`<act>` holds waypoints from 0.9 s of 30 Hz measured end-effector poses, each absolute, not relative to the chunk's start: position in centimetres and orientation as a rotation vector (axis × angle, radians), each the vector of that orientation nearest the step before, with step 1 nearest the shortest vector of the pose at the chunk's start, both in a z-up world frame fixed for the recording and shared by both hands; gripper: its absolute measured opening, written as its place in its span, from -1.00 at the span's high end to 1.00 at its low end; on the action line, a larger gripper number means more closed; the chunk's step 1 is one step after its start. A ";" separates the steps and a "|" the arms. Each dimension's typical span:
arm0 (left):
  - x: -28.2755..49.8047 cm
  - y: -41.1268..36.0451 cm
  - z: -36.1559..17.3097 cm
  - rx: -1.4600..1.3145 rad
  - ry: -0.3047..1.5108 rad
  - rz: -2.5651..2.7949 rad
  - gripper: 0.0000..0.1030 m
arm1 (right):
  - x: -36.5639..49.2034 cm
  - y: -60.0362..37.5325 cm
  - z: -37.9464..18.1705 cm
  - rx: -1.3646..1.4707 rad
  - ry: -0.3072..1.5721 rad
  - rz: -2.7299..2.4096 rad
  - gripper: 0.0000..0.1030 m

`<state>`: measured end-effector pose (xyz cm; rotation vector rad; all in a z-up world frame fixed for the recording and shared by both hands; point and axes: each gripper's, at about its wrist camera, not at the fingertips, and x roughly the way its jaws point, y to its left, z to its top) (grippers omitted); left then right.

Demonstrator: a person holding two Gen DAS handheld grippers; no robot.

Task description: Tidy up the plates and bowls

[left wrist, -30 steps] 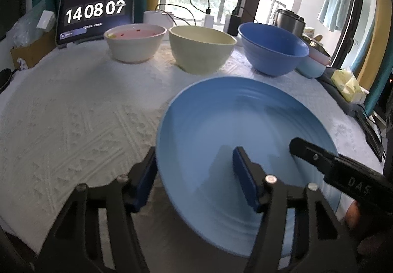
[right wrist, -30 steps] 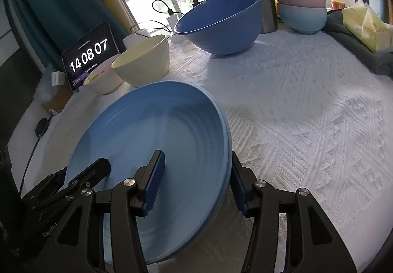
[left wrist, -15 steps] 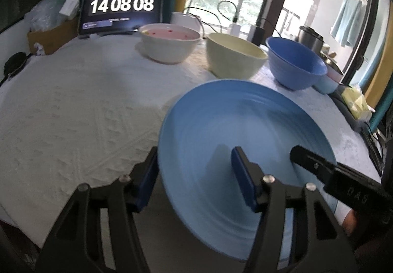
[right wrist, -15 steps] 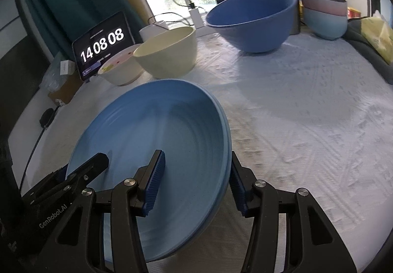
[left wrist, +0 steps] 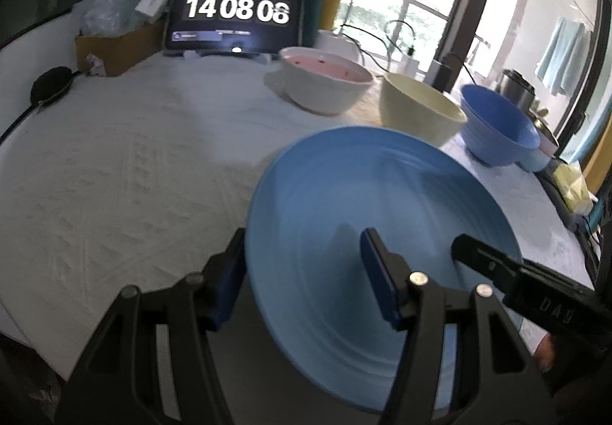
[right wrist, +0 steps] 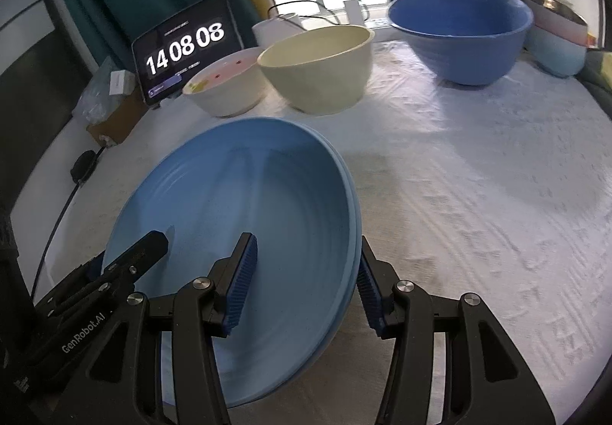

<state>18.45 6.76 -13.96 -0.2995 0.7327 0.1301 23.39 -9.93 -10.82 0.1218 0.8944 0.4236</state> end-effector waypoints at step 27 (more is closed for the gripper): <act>20.0 12.9 -14.0 -0.367 0.727 0.248 -0.16 | 27.1 -2.9 -11.2 0.072 0.929 0.495 -0.05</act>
